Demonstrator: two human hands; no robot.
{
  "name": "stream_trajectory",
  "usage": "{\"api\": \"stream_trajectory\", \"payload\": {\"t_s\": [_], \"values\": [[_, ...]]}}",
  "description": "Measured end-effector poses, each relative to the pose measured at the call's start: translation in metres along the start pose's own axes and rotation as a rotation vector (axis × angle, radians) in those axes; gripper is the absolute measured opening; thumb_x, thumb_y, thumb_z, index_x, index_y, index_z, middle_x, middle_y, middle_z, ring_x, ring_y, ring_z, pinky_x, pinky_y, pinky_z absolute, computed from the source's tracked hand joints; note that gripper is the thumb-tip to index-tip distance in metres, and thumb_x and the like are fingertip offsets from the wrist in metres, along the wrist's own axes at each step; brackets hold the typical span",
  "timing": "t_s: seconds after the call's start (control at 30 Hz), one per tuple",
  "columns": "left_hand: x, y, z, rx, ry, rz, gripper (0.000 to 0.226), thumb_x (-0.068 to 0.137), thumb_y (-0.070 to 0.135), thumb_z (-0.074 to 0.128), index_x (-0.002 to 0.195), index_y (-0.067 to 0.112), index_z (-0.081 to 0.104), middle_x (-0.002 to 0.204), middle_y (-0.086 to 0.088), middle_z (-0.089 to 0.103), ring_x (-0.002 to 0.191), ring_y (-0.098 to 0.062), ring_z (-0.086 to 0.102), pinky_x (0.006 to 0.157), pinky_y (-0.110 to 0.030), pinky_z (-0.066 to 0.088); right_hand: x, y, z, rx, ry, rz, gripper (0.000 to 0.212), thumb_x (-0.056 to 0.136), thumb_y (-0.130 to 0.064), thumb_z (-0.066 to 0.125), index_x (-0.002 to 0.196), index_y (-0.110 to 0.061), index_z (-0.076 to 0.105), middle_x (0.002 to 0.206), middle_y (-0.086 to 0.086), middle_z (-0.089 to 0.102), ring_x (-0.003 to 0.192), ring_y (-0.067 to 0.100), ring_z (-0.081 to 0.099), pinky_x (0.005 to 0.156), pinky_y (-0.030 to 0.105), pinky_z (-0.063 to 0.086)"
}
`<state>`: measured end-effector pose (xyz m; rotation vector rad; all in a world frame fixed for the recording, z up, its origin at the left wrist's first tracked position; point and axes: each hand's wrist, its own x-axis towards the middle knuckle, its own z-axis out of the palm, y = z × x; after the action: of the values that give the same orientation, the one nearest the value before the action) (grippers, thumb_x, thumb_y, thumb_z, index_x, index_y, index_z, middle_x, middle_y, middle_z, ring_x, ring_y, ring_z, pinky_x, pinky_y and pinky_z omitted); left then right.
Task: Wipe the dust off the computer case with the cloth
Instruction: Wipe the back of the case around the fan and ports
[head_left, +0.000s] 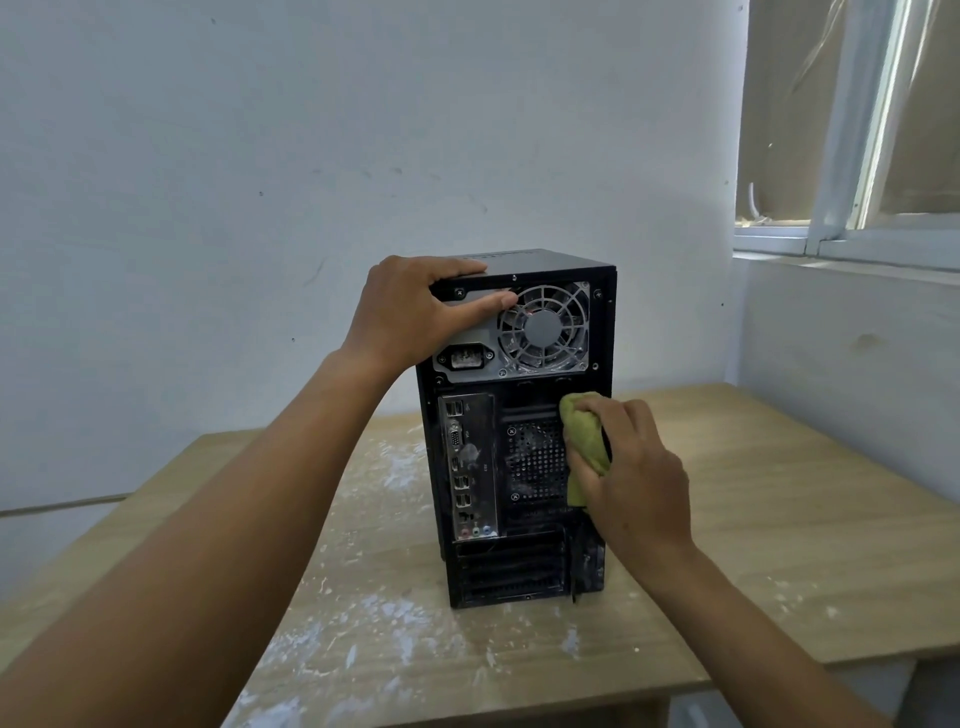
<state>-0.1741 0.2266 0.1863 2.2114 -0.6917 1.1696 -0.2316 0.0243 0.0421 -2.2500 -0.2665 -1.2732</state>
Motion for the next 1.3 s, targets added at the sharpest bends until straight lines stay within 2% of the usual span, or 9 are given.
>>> {"api": "stream_trajectory", "payload": {"t_s": [0.13,0.3,0.47,0.63,0.73,0.9,1.1,1.17,1.3], "values": [[0.000,0.000,0.000,0.006,0.002,0.005,0.052,0.072,0.060,0.076,0.108,0.022,0.076,0.103,0.006,0.075,0.094,-0.002,0.066,0.079,-0.009,0.044,0.006,0.001,-0.005,0.016,0.001,-0.003,0.033,0.081,-0.024,0.072,0.112,-0.022,0.060,0.096,-0.002,0.055,0.059,0.019,0.053,0.048,0.019,0.032],[0.000,-0.001,0.000,-0.003,0.005,0.011,0.054,0.071,0.063,0.074,0.108,0.023,0.076,0.103,0.006,0.075,0.090,0.004,0.062,0.077,-0.007,0.043,0.029,0.004,-0.016,0.090,0.063,-0.007,0.030,0.083,-0.026,0.071,0.111,-0.026,0.058,0.097,-0.006,0.051,0.064,0.015,0.052,0.050,0.014,0.032],[0.000,-0.003,0.001,0.002,0.011,0.038,0.056,0.070,0.065,0.073,0.107,0.023,0.077,0.104,0.006,0.075,0.094,-0.003,0.067,0.079,-0.015,0.047,0.043,0.012,-0.025,0.121,0.049,-0.107,0.028,0.083,-0.025,0.073,0.108,-0.026,0.059,0.097,-0.007,0.052,0.069,0.014,0.055,0.054,0.025,0.044],[0.000,-0.002,0.002,0.009,0.016,0.032,0.052,0.072,0.061,0.075,0.105,0.022,0.077,0.100,0.006,0.075,0.082,0.005,0.059,0.071,-0.002,0.037,0.051,0.004,-0.034,0.235,0.135,-0.084,0.025,0.083,-0.022,0.072,0.104,-0.024,0.058,0.095,-0.005,0.053,0.076,0.004,0.048,0.063,0.016,0.040],[0.000,-0.002,0.001,0.000,0.019,0.028,0.052,0.071,0.061,0.075,0.106,0.022,0.077,0.101,0.005,0.075,0.087,0.004,0.062,0.075,-0.007,0.042,0.070,-0.005,-0.041,0.202,0.160,-0.030,0.024,0.086,-0.027,0.069,0.107,-0.023,0.058,0.098,-0.004,0.052,0.075,0.002,0.044,0.062,0.014,0.034],[0.000,-0.003,0.001,-0.025,0.019,0.029,0.056,0.070,0.065,0.073,0.107,0.023,0.077,0.104,0.006,0.075,0.095,-0.001,0.066,0.083,-0.019,0.052,0.100,-0.015,-0.046,0.212,0.197,0.035,0.024,0.089,-0.033,0.063,0.111,-0.026,0.058,0.104,-0.002,0.053,0.079,0.006,0.047,0.070,0.024,0.035],[0.001,-0.003,0.002,-0.036,0.021,0.023,0.064,0.067,0.072,0.067,0.106,0.023,0.077,0.104,0.006,0.074,0.098,-0.001,0.067,0.086,-0.022,0.053,0.088,-0.009,-0.041,0.175,0.115,0.020,0.025,0.089,-0.031,0.064,0.113,-0.028,0.056,0.102,-0.002,0.053,0.079,0.015,0.052,0.066,0.027,0.038],[0.000,-0.002,0.002,-0.039,0.019,0.021,0.061,0.068,0.070,0.071,0.106,0.023,0.077,0.104,0.005,0.075,0.098,-0.002,0.067,0.086,-0.023,0.054,0.077,-0.006,-0.036,0.156,0.104,0.009,0.027,0.088,-0.029,0.065,0.113,-0.029,0.056,0.099,-0.004,0.052,0.075,0.015,0.052,0.058,0.022,0.035],[0.000,-0.001,0.001,-0.032,0.024,0.016,0.056,0.070,0.065,0.073,0.106,0.023,0.077,0.103,0.006,0.075,0.097,-0.002,0.067,0.086,-0.023,0.054,0.042,0.005,-0.019,0.157,0.087,0.013,0.032,0.085,-0.025,0.070,0.113,-0.029,0.055,0.097,-0.003,0.055,0.070,0.016,0.053,0.055,0.014,0.034]]}}
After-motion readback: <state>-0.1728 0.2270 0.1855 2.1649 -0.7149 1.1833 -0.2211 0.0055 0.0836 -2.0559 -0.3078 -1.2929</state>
